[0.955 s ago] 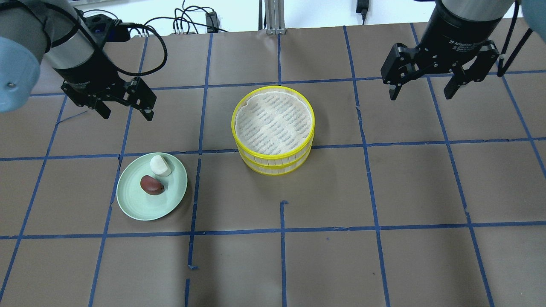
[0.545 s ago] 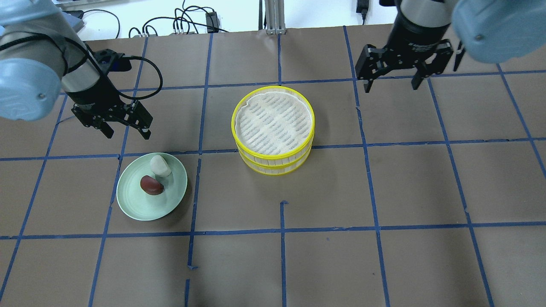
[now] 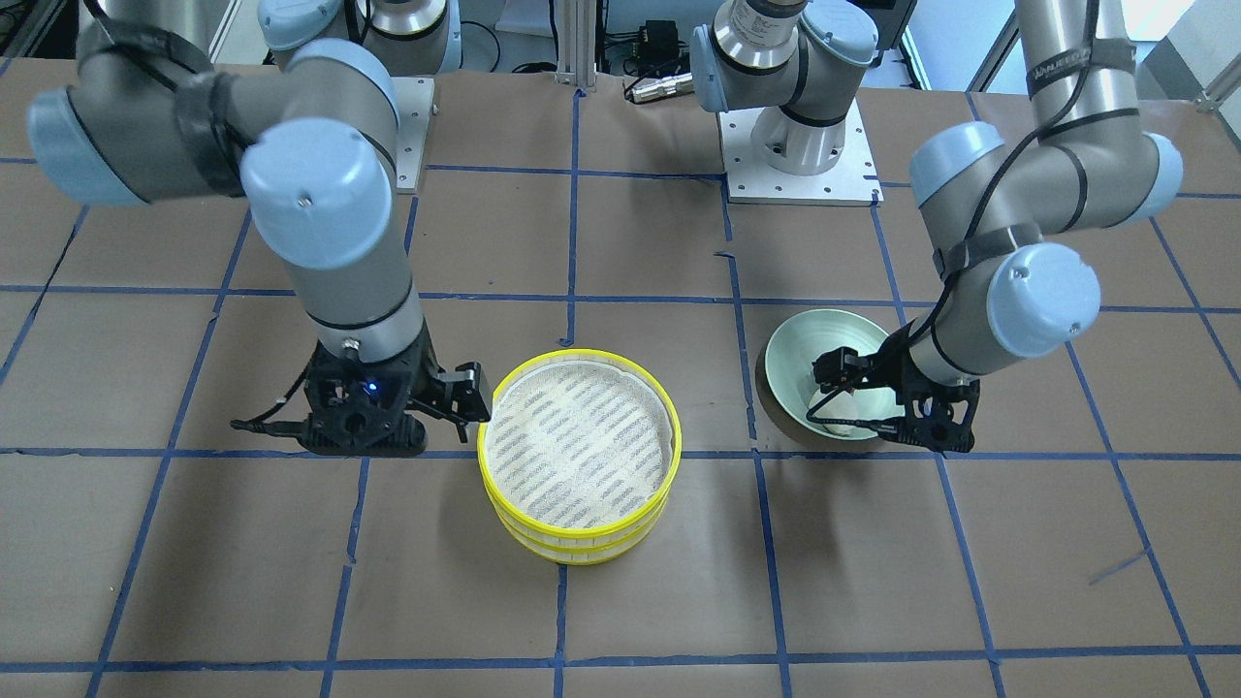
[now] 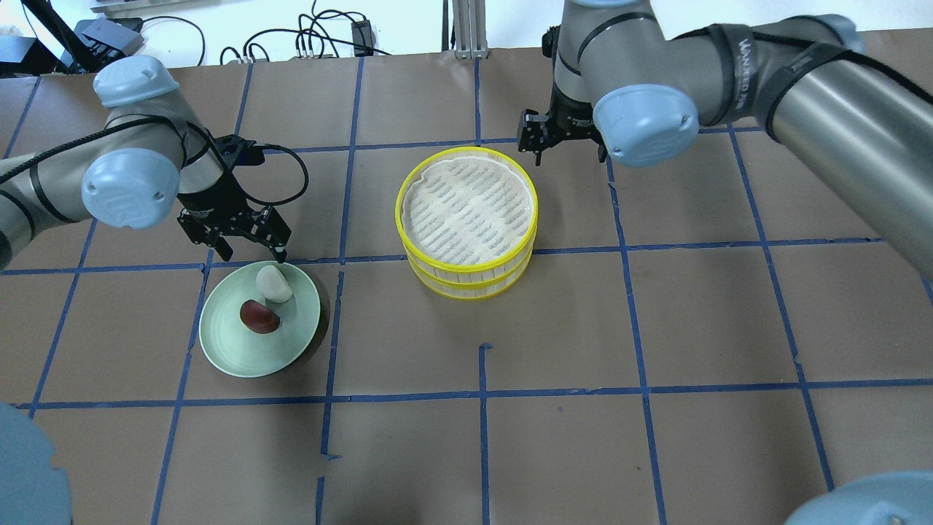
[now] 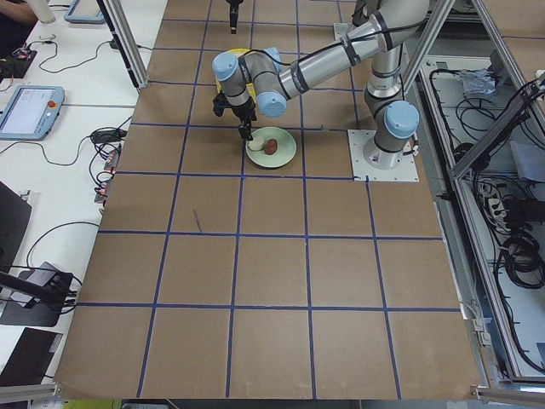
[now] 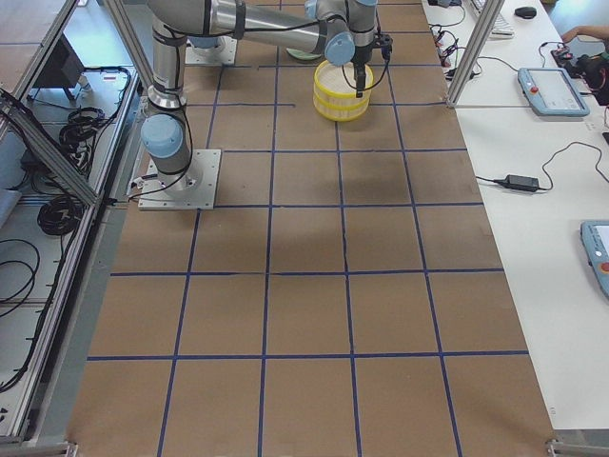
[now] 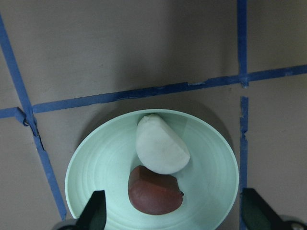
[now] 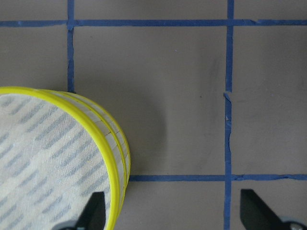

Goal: Place buns in different layers of steamer
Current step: 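Grasp white bun with left gripper and lift while right gripper grips top steamer rim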

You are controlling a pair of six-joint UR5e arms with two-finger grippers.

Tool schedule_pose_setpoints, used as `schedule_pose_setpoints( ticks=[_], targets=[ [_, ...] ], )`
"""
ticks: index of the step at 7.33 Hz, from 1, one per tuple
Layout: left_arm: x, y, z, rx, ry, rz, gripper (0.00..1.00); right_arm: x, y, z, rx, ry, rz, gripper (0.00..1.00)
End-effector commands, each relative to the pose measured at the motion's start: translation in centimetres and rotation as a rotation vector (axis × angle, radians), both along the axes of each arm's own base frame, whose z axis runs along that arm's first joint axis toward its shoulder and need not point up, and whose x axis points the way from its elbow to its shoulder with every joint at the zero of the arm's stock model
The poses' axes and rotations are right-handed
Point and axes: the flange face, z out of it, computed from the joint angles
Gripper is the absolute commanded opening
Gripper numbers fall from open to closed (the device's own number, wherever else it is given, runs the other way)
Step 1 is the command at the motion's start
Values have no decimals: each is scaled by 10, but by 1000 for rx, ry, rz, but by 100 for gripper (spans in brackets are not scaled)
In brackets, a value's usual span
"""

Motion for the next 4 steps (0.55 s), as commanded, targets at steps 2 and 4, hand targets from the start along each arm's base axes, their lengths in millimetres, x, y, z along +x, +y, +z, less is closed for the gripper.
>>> schedule_pose_setpoints(
  ticks=[2,4],
  targets=[
    [3,-15,-41,-22,-11,-5,88,30,3,-60,-53,7,-1,93],
    [-1,8,-57,24,-5,0,41,40,9,-61,-47,4,-4,73]
  ],
)
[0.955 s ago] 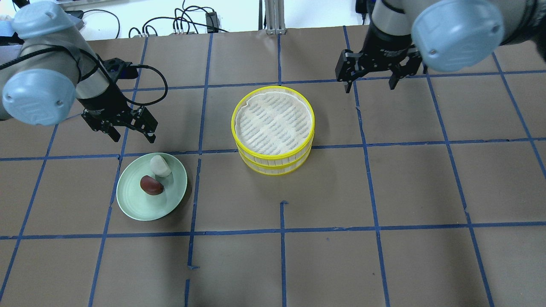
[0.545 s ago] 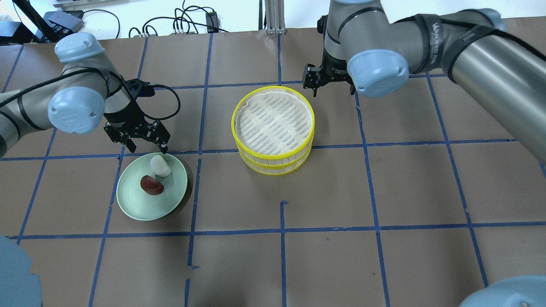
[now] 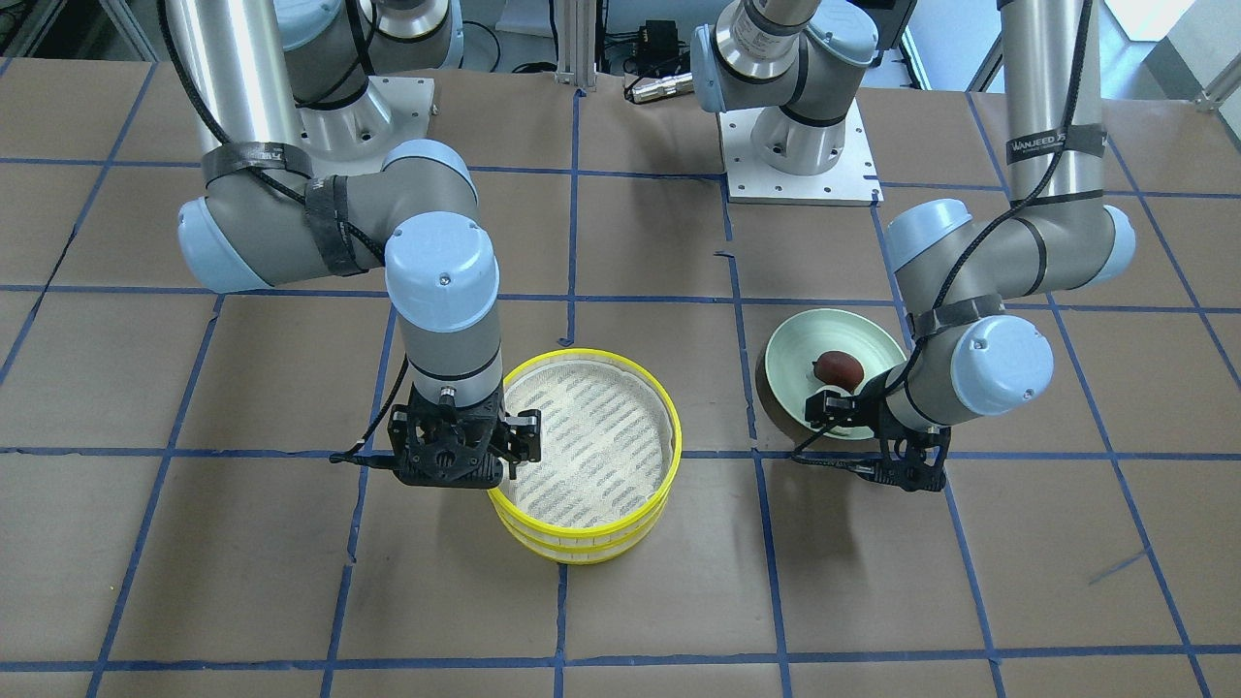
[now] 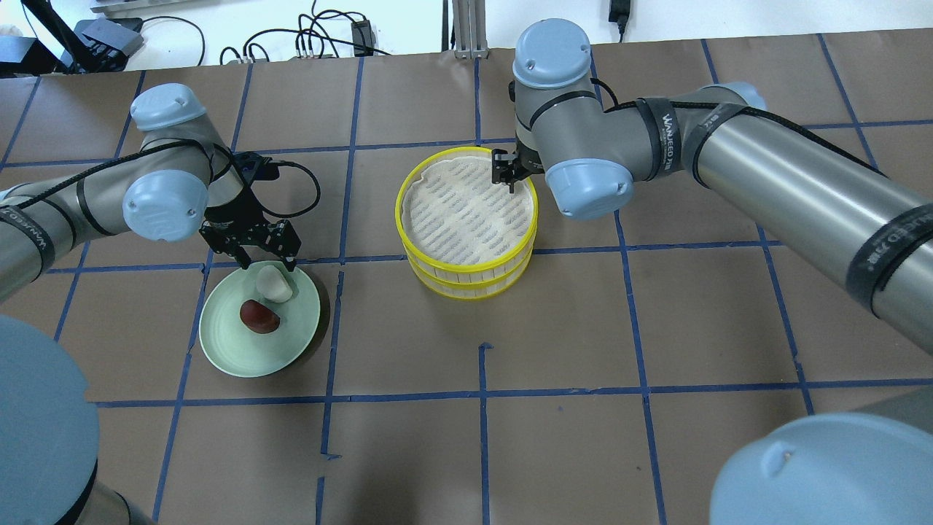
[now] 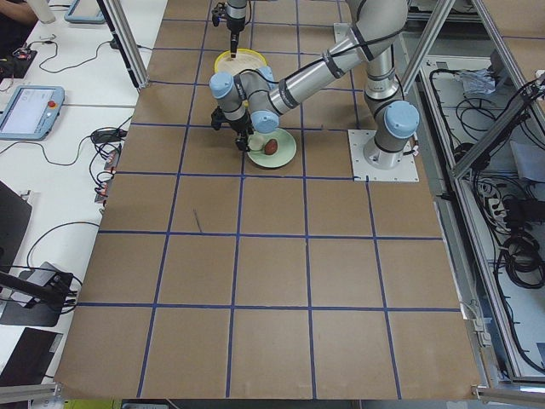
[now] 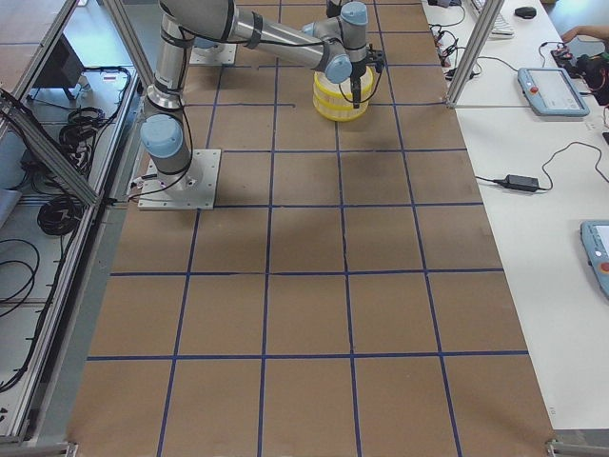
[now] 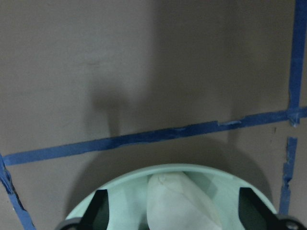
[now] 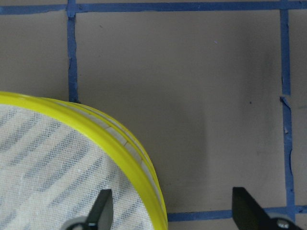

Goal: Place buns in different layers of steamer
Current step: 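Grasp white bun with left gripper and lift while right gripper grips top steamer rim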

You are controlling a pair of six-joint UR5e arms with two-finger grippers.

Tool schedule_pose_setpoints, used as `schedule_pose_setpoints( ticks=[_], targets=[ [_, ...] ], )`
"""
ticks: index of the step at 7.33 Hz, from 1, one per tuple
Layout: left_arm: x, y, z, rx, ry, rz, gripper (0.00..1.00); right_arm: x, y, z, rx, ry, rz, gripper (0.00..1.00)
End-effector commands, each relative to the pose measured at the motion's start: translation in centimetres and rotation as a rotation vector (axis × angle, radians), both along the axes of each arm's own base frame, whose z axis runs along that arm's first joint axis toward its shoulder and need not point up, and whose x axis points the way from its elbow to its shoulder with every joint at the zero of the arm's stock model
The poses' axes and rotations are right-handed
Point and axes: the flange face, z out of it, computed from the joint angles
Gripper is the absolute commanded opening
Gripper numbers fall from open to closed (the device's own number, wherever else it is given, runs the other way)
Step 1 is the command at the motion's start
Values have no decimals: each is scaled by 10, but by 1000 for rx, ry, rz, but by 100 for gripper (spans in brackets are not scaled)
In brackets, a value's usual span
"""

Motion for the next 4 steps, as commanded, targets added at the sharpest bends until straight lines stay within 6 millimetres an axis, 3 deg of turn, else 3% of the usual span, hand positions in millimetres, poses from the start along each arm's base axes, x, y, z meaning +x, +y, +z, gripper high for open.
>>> schedule_pose_setpoints(
  ticks=[1,2,3,4],
  targets=[
    [-3,16,-8,20,1,5,31,5,4,-8,12,2,2,54],
    [-3,16,-7,19,0,7,14,6,4,-7,10,-1,10,49],
    [-2,11,-1,5,-1,7,5,6,4,-5,9,-1,10,27],
    [-3,9,5,-12,-3,4,4,4,6,-4,16,1,11,10]
  ],
)
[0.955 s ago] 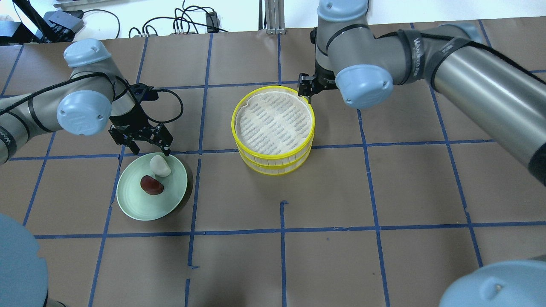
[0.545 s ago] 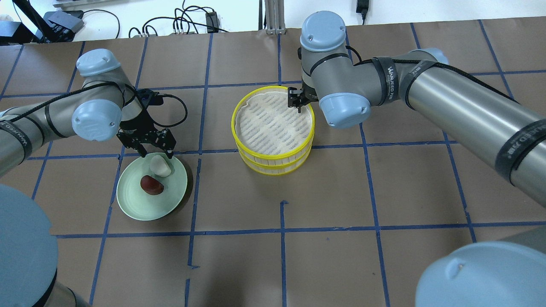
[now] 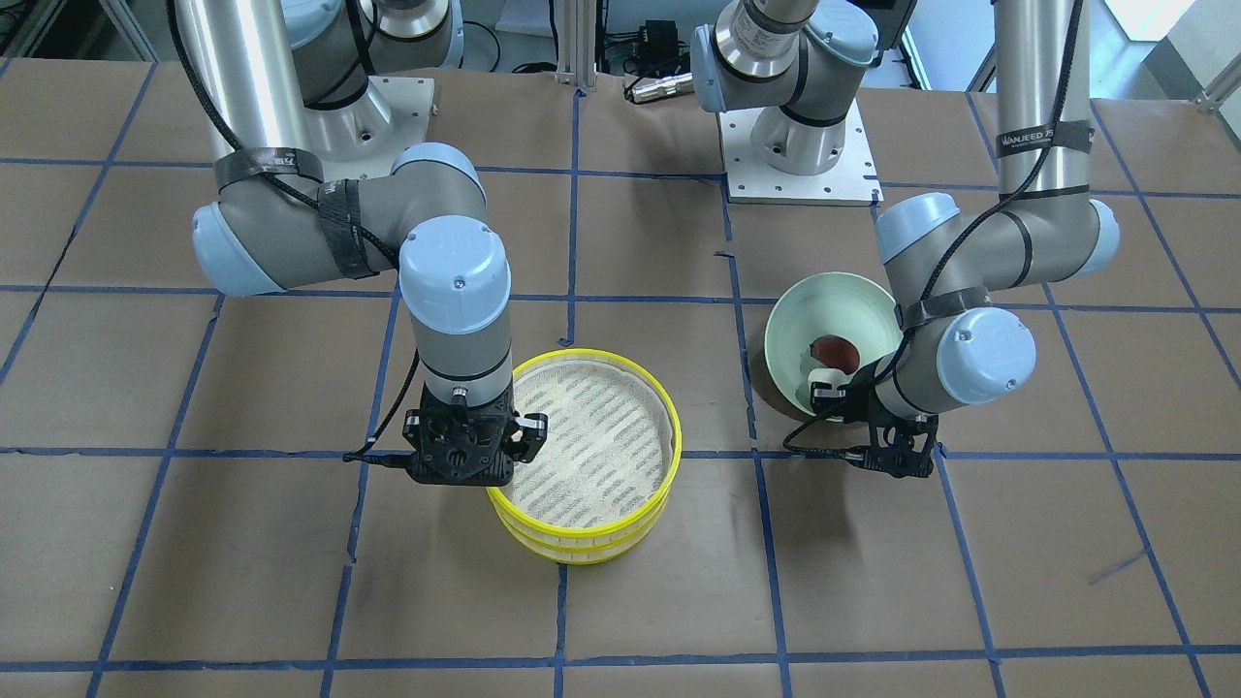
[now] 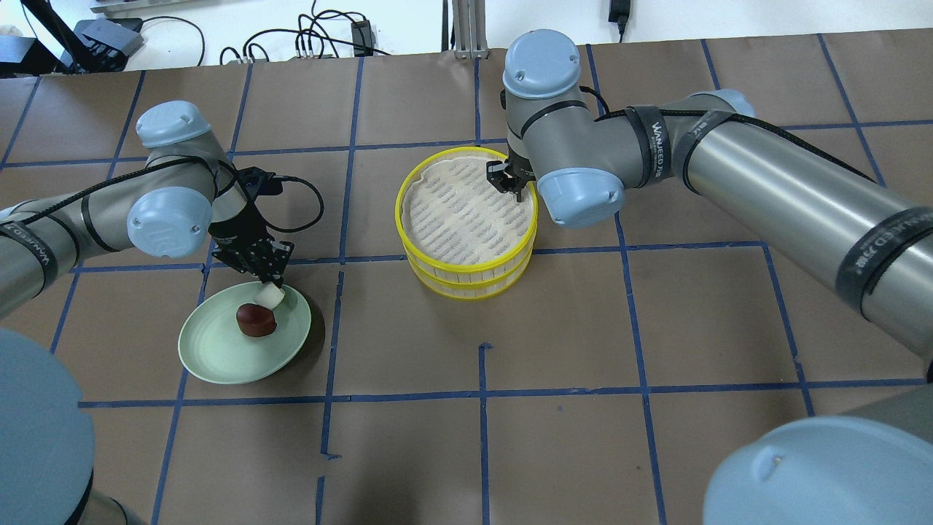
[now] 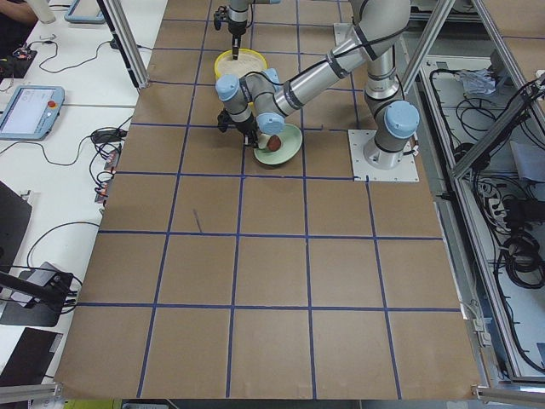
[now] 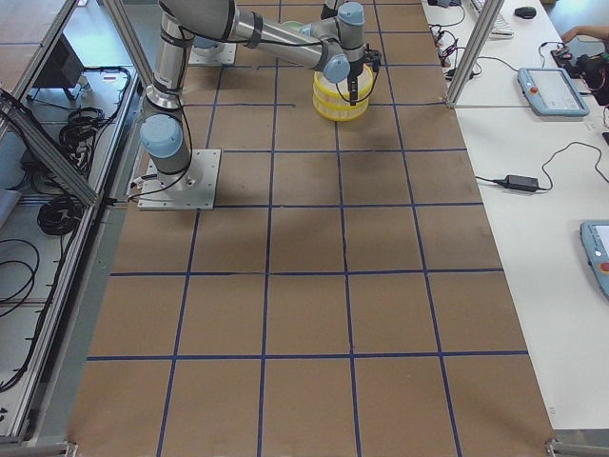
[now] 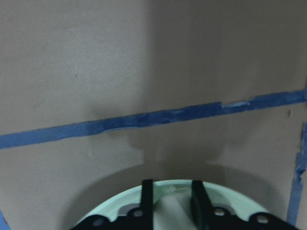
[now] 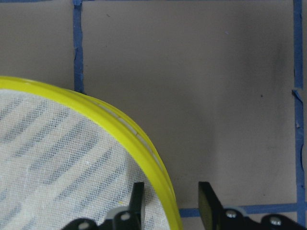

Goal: Place buns in different layers of steamer
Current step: 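Grasp white bun with left gripper and lift while right gripper grips top steamer rim, then lift top steamer layer aside with right gripper while left gripper carries bun over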

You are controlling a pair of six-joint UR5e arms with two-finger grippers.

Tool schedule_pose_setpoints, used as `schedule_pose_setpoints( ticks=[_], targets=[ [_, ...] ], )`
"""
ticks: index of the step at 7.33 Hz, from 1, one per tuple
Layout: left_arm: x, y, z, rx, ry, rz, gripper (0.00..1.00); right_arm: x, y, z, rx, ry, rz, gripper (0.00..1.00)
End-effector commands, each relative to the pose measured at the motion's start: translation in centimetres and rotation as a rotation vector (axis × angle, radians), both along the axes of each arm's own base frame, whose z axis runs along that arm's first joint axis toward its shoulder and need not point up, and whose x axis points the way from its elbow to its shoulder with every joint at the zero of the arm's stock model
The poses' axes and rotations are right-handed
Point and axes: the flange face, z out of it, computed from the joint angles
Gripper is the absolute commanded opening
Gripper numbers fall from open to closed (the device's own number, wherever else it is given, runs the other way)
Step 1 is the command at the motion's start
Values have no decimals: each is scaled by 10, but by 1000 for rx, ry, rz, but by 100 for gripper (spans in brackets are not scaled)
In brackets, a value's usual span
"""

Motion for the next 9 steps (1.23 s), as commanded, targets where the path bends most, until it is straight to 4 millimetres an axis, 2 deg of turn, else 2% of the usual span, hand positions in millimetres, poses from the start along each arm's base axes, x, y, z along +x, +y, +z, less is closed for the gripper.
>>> schedule_pose_setpoints(
  ticks=[1,3,4,5,6,7,8,9],
  targets=[
    [1,-6,20,-49,-8,-3,4,0,2,5,1,2,2,8],
    [1,-35,62,-123,-26,-5,4,-1,3,9,-4,0,2,7],
    [-1,-38,71,-121,-21,-4,4,-2,4,22,-22,-3,0,8],
    [-4,-37,72,-121,-21,17,4,-9,14,45,2,4,-3,8],
    [-17,-37,77,-132,-23,27,4,-28,16,68,-1,11,16,9],
    [-55,-36,100,-174,-36,48,4,-70,6,83,-2,17,22,9],
    [-109,-33,129,-231,-42,42,5,-110,1,100,3,-9,-3,9],
    [-155,-32,144,-259,0,77,5,-148,-3,114,-8,3,27,9]
  ],
)
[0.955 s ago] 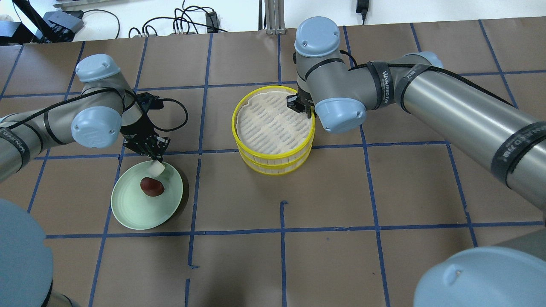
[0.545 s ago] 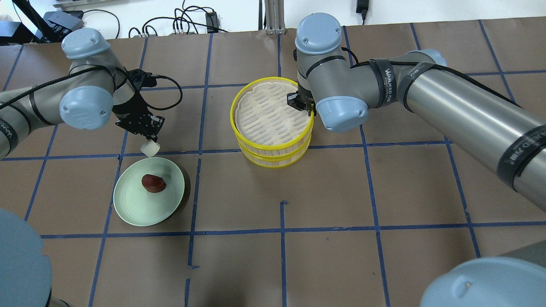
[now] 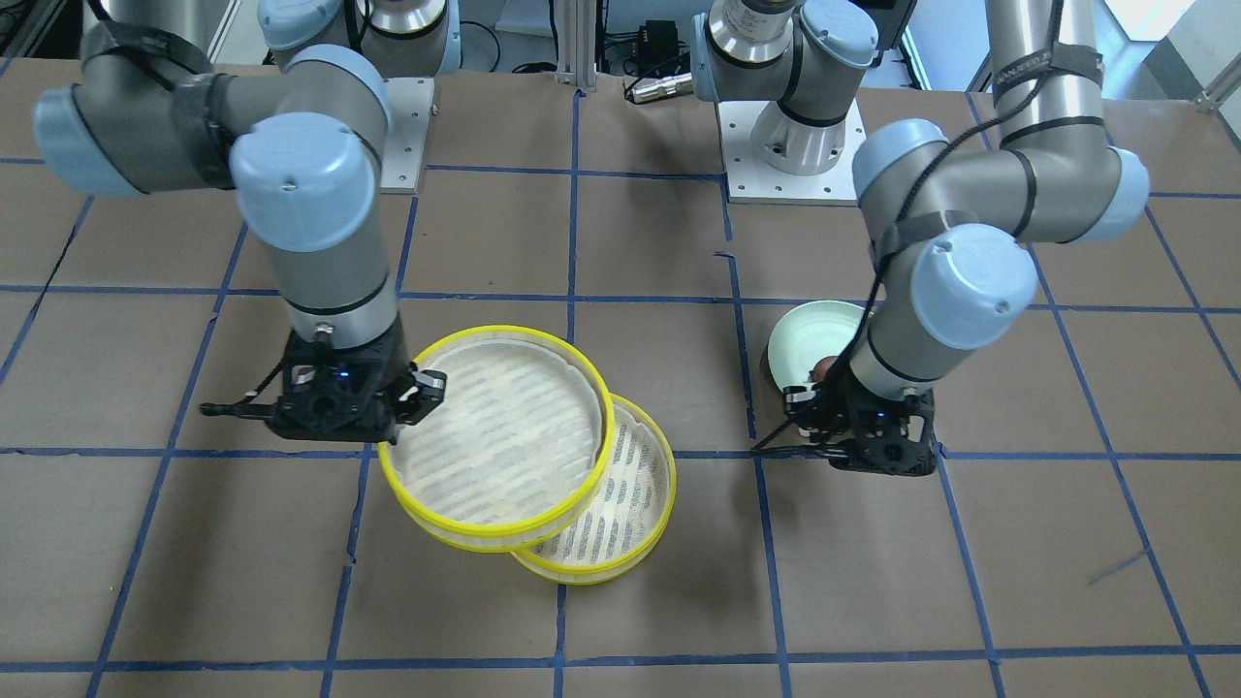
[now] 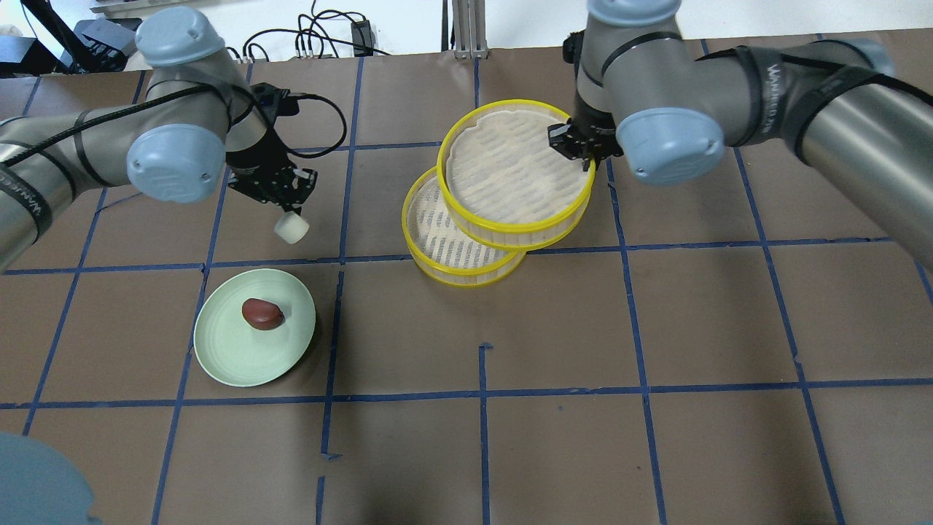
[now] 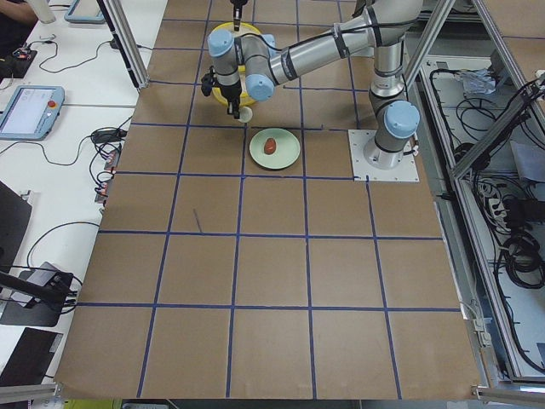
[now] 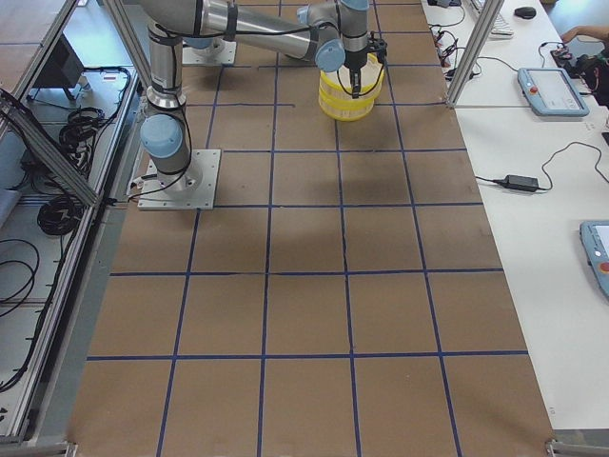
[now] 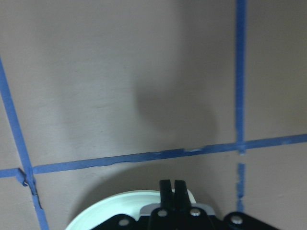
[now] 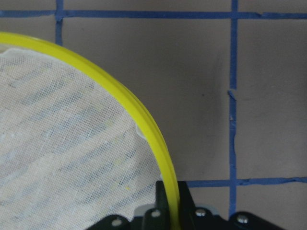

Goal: Place buns in different layers of steamer
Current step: 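Lift top steamer layer aside with right gripper while left gripper carries bun over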

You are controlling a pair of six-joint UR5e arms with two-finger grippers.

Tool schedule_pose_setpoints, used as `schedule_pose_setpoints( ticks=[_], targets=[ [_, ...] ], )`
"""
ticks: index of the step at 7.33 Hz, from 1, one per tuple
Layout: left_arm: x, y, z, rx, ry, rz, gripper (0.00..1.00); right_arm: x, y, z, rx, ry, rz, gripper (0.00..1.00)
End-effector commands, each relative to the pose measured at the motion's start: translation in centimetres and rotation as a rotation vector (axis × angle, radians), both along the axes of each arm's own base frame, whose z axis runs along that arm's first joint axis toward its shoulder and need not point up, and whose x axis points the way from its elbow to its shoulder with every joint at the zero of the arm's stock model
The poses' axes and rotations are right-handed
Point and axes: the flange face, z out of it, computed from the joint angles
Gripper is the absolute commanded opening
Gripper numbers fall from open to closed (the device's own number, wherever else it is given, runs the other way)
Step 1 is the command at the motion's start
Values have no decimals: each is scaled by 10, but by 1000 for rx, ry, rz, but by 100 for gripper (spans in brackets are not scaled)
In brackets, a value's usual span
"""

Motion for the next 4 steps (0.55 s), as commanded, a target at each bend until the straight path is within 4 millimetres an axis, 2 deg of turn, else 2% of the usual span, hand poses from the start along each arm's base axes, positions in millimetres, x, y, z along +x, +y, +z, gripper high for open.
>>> schedule_pose_setpoints(
  ticks=[1,2,4],
  targets=[
    [-92,6,30,-55,115,61,5,-76,-3,24,24,14,70,9],
    [-112,9,31,-52,133,95,5,-96,-2,27,37,21,100,9],
    [-155,15,20,-78,164,73,9,-112,-2,29,43,28,121,9]
  ],
)
